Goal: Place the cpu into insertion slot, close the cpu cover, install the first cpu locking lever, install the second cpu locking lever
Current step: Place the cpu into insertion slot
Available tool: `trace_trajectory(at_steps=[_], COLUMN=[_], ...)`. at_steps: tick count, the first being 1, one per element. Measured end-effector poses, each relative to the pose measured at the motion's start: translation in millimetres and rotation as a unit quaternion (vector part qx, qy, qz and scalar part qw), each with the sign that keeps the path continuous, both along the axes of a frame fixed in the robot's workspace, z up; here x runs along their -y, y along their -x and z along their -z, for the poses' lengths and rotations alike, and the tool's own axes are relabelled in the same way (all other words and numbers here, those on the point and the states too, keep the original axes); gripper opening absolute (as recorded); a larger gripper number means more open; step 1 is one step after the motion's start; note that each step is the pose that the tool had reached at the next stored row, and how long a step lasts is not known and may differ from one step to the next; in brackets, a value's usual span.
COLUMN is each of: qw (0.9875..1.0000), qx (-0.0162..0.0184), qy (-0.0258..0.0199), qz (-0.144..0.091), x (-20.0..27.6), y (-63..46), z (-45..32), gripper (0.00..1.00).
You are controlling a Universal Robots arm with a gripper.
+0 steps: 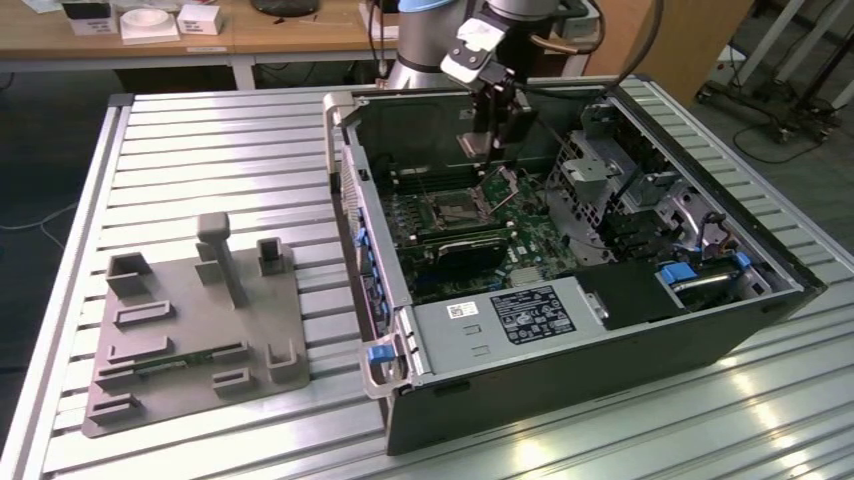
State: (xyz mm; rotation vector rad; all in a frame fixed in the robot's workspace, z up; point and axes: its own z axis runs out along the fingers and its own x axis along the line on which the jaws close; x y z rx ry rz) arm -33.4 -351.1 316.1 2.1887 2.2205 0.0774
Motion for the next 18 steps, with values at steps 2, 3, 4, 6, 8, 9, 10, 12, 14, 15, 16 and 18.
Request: trace_trajectory(at_steps=[2,3,4,6,8,9,10,12,14,15,16,18], qw=[1.0000,1.0000,1.0000,1.0000,1.0000,1.0000,1.0000,1.0000,1.0000,1.0000,1.0000,0.9999], qx=[-0.0001,-0.0005,-0.0011,-0.0025,-0.0037,-0.0045,-0.0050,-0.0062,-0.0079,-0.0086,-0.0094,-0.0109], qy=[-0.0001,0.0000,0.0000,-0.0001,0.0000,0.0000,0.0000,0.0000,0.0000,0.0000,0.0000,0.0000], qz=[0.000,0.000,0.000,0.000,0.000,0.000,0.000,0.000,0.000,0.000,0.000,0.000], x=[-0.4,-0.5,-0.6,-0.7,-0.7,-0.7,-0.8,-0.9,-0.9,-0.9,-0.9,-1.0], y=[0.0,0.0,0.1,0.1,0.0,0.1,0.1,0.0,0.0,0.1,0.1,0.1], z=[3.8,5.6,7.4,11.0,14.5,16.4,18.3,21.8,24.1,25.3,26.7,29.2], gripper=[0.54,0.54,0.54,0.54,0.54,0.54,0.54,0.54,0.54,0.54,0.54,0.54])
